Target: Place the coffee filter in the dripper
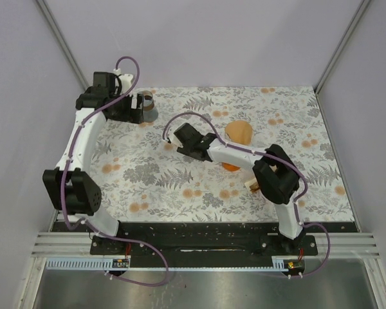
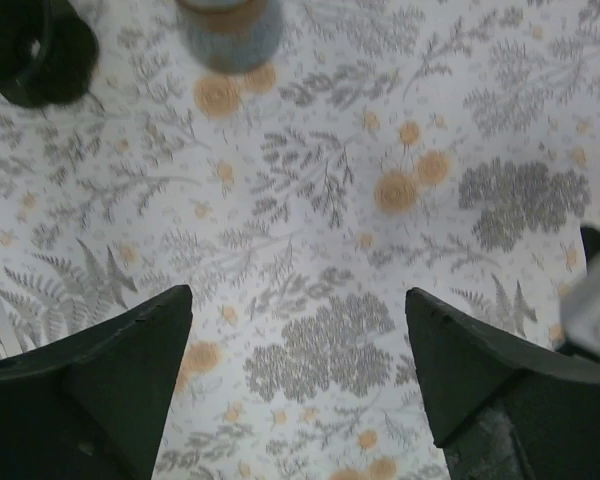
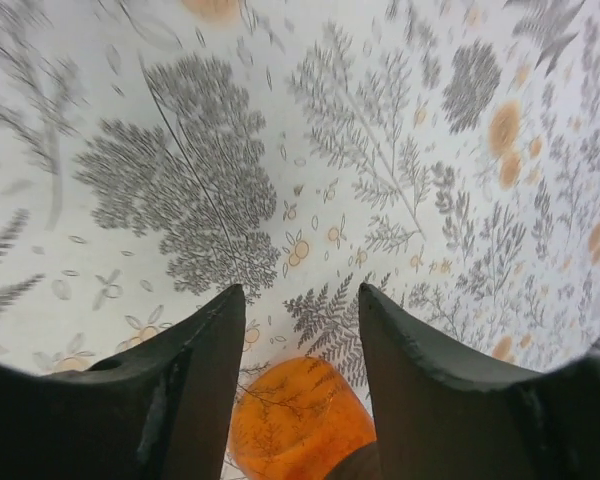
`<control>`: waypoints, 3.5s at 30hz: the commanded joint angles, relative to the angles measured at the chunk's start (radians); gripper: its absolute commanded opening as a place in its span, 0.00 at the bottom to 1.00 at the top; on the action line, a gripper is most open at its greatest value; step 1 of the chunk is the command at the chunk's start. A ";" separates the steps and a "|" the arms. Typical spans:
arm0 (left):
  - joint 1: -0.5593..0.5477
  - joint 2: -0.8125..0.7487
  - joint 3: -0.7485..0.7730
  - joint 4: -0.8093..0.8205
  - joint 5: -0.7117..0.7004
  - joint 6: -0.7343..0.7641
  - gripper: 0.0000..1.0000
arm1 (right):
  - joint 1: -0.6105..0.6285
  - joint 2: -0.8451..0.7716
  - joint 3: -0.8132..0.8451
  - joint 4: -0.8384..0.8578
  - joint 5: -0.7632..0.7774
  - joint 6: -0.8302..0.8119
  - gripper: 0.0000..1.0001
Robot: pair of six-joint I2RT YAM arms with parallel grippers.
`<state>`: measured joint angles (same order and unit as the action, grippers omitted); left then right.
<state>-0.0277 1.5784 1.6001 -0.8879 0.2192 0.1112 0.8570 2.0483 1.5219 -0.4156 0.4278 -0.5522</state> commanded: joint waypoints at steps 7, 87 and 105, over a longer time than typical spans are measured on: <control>-0.048 0.314 0.363 0.195 -0.215 -0.103 0.70 | 0.048 -0.312 0.070 -0.008 -0.241 0.184 0.72; -0.135 0.070 0.004 0.219 -0.052 0.087 0.71 | 0.073 -0.924 -0.270 0.041 -0.333 0.514 0.88; -0.046 0.742 0.716 0.036 -0.621 0.275 0.77 | 0.073 -0.947 -0.341 0.040 -0.348 0.485 0.88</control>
<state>-0.0910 2.3123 2.2227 -0.8452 -0.2409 0.3119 0.9230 1.1191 1.1923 -0.4145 0.1017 -0.0544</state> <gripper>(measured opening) 0.780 0.881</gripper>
